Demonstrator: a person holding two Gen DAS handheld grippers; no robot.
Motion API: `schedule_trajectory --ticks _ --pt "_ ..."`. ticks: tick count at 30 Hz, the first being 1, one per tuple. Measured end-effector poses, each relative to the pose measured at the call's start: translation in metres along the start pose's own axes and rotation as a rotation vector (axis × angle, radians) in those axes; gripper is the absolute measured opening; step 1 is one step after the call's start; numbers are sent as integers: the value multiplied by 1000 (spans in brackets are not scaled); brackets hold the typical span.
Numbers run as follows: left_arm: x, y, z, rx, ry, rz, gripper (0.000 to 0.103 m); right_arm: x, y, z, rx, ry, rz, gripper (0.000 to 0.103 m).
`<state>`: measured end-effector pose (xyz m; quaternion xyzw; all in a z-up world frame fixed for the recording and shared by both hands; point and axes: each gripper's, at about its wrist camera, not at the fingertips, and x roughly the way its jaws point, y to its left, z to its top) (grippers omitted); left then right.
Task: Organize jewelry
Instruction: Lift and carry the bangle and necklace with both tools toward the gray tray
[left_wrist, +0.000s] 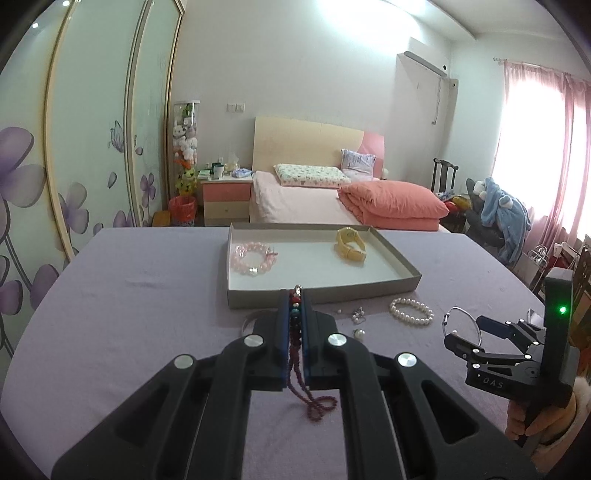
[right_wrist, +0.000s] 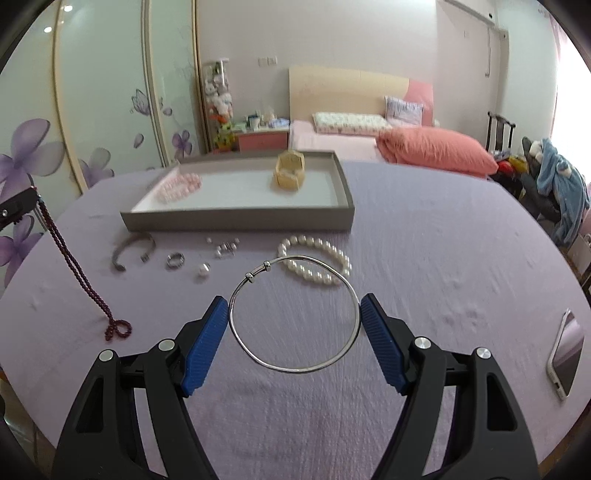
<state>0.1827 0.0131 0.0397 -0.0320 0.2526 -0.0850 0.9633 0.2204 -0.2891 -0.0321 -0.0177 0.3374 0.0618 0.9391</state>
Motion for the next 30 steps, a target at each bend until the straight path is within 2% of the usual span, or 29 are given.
schedule_trajectory --ticks 12,30 --pt "-18 -9 8 44 -70 47 6 -24 8 13 -12 -92 9 73" --pt "-42 -12 33 43 -139 47 6 -48 14 37 -20 -198 23 73"
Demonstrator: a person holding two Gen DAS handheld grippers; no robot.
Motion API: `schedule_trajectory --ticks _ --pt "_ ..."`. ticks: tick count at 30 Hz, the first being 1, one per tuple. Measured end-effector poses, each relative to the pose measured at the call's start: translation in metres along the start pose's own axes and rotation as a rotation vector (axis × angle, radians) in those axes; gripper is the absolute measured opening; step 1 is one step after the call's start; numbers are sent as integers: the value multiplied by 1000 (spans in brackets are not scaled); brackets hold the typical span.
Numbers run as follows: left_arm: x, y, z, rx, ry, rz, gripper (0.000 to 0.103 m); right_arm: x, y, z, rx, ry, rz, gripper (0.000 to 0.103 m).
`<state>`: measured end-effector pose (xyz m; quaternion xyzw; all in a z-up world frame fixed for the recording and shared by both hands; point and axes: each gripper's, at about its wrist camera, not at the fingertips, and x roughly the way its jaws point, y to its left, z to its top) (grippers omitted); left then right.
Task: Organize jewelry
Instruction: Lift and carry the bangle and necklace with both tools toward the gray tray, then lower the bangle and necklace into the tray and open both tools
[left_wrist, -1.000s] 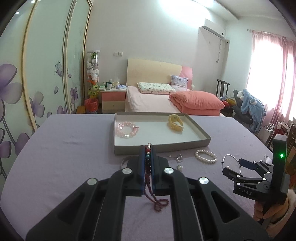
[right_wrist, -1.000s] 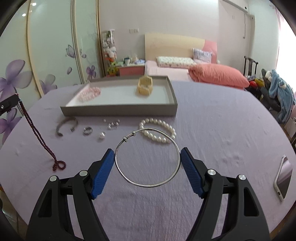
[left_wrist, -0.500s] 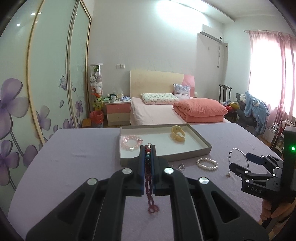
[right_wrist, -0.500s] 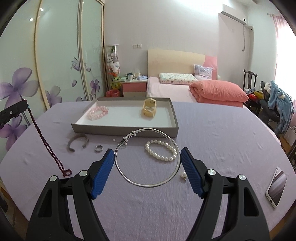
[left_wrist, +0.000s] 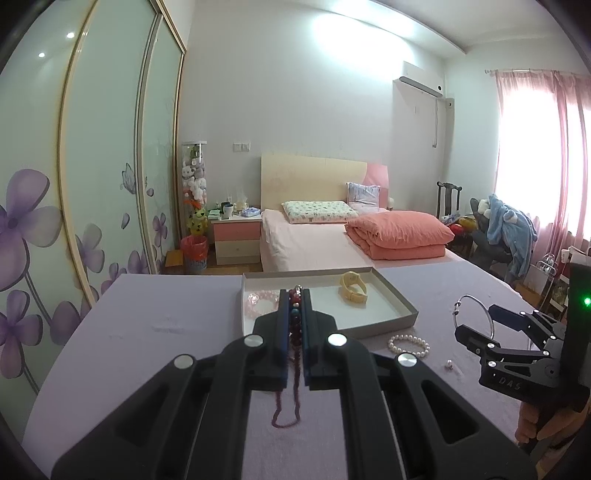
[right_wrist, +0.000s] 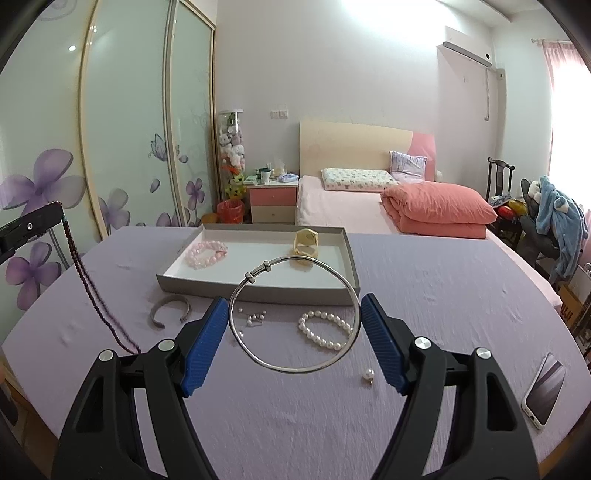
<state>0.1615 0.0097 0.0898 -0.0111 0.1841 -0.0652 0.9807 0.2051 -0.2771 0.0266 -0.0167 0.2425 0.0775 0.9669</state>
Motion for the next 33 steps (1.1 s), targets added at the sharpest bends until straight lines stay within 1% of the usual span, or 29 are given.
schedule_trajectory --ticks 7,13,17,20,23,25,29,33 --pt "17 3 28 -20 -24 -8 6 12 -1 24 7 -50 -11 73" --pt "41 6 68 -32 -70 -15 6 38 -10 52 43 -107 -34 74" --pt "67 4 92 -23 -102 -15 6 64 -18 70 75 -135 -47 74" --pt "87 2 103 -14 -119 -5 6 87 -18 84 89 -149 -56 74" --pt "114 4 109 -15 -121 2 6 105 -17 89 103 -151 -59 74" --pt "132 5 108 -16 -114 5 7 122 -16 91 111 -141 -68 74" --pt "174 7 98 -23 -76 1 7 160 -12 82 128 -77 -67 74" --pt "210 4 84 -16 -32 0 7 205 -12 65 146 54 -76 74"
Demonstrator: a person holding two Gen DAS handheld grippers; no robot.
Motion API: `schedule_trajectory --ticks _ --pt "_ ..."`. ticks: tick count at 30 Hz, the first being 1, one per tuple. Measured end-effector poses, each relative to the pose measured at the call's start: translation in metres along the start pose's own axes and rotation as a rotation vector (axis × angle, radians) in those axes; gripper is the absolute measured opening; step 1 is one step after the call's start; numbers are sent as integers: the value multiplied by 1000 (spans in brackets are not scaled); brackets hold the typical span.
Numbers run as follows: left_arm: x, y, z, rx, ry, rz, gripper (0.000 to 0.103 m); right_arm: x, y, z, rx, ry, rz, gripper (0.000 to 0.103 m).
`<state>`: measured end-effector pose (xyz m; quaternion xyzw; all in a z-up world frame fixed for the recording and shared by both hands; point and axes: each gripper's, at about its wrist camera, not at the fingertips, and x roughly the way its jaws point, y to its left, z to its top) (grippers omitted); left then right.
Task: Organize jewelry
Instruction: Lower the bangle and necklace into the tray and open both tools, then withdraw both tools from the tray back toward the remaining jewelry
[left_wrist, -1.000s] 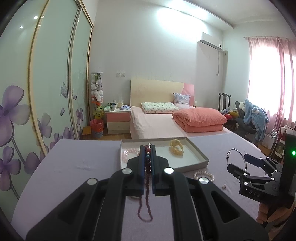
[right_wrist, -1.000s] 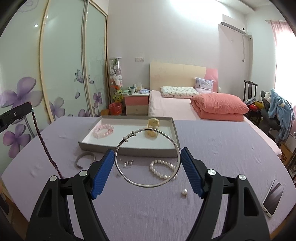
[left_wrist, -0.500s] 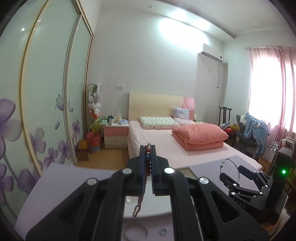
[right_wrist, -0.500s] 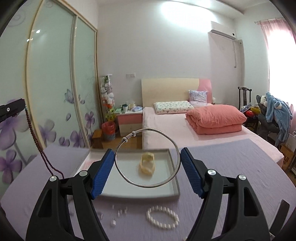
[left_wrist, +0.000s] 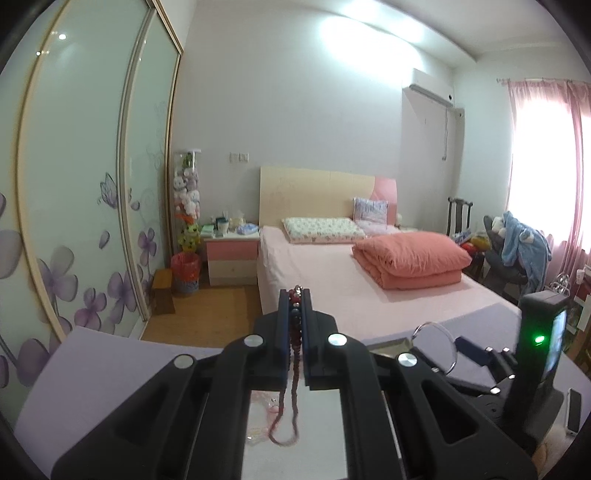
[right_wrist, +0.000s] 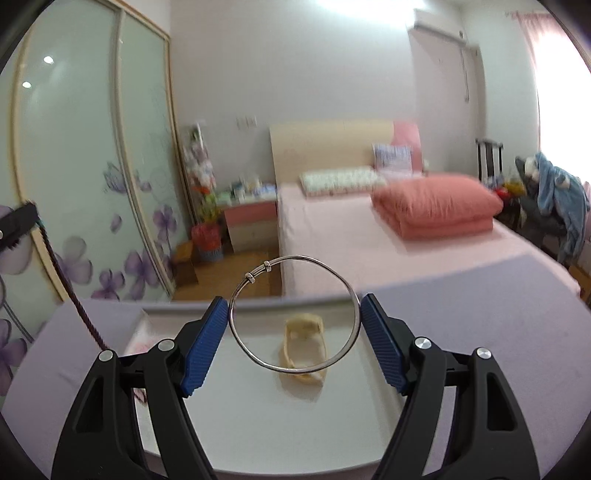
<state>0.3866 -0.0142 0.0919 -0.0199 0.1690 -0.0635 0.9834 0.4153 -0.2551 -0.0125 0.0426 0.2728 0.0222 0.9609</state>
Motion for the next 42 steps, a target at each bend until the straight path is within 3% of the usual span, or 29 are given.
schedule_trajectory --ticks 10,16,20,30,42 --pt "53 4 -35 -2 88 18 7 40 7 -12 -16 138 -46 74" --pt "70 9 -53 -10 155 30 9 51 10 -16 -20 221 -20 76" --pt "71 15 -60 -13 171 39 28 40 6 -15 -11 192 -6 81" --pt "39 42 -61 -64 141 77 33 1 -24 -2 27 81 -8 80" --pt "-5 67 -81 -105 130 137 43 -33 -35 -18 2 48 4 80"
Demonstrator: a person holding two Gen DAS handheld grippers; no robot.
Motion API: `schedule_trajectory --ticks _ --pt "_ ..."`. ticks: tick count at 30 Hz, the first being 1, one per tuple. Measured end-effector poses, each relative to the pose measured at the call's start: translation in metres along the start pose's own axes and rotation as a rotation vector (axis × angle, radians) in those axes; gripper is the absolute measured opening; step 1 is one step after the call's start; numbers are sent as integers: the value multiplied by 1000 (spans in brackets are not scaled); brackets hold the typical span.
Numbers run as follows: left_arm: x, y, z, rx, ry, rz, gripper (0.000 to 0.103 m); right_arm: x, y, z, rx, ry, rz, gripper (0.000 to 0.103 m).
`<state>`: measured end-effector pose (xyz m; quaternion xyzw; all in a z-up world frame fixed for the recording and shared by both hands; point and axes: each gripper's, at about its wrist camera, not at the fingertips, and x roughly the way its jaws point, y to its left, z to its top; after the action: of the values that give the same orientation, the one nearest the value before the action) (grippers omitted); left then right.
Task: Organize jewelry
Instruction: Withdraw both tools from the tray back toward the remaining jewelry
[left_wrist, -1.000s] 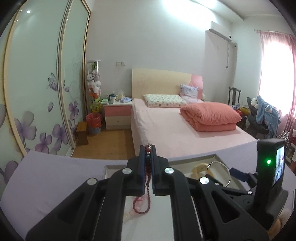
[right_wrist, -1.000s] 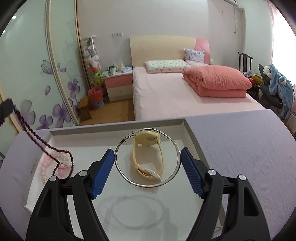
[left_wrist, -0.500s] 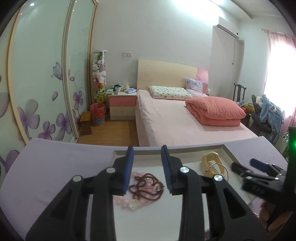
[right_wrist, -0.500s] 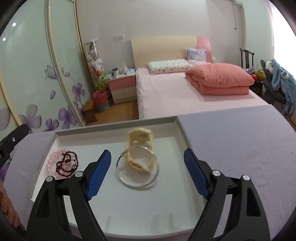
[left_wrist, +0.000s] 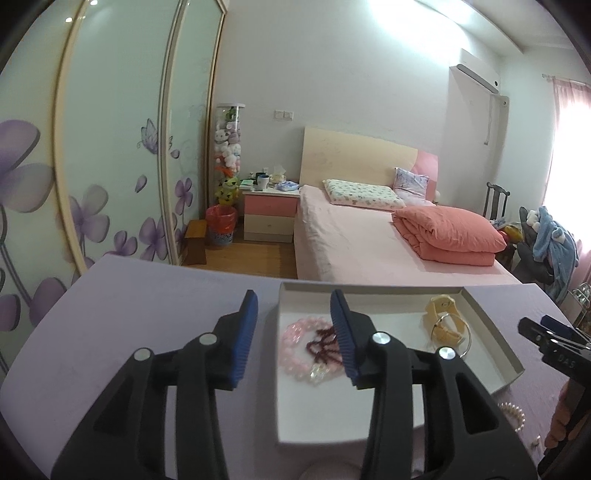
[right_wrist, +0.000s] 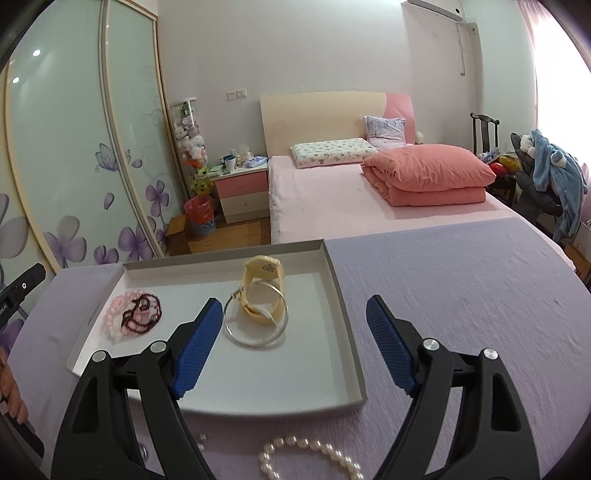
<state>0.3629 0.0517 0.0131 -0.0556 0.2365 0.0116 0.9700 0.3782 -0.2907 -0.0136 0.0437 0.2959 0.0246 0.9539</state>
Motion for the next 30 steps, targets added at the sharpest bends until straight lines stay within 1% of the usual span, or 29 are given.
schedule_trajectory --ticks 7,13,15,16,17,18,20,23,25,26,28,30 --pt "-7 5 -19 6 19 16 44 -11 -16 -26 -15 27 -14 77" --pt "-13 5 -35 1 41 4 44 -13 -24 -46 -15 67 -16 77" --pt "-21 4 -44 -3 50 -3 47 -18 -22 -50 -22 82 -8 77" --pt "-26 3 -48 -4 58 -7 50 -23 -21 -54 -29 93 -1 77" --pt "-36 3 -56 -3 65 -16 52 -27 -20 -57 -35 92 8 77" --pt "-41 1 -60 -1 68 -29 53 -33 -17 -62 -53 90 20 77" --pt "-56 1 -71 8 87 -50 57 -44 -13 -72 -95 95 15 77" --pt "-71 -1 -88 14 117 -77 60 -55 -8 -87 -143 117 23 77" --pt "-76 -1 -96 15 139 -80 61 -57 -8 -93 -152 129 23 77" --pt "-77 0 -99 14 156 -80 61 -55 -8 -95 -150 141 26 75" --pt "-77 0 -104 10 178 -86 61 -50 -10 -95 -141 156 23 70" --pt "-76 0 -107 14 188 -83 61 -41 -14 -93 -122 177 14 66"
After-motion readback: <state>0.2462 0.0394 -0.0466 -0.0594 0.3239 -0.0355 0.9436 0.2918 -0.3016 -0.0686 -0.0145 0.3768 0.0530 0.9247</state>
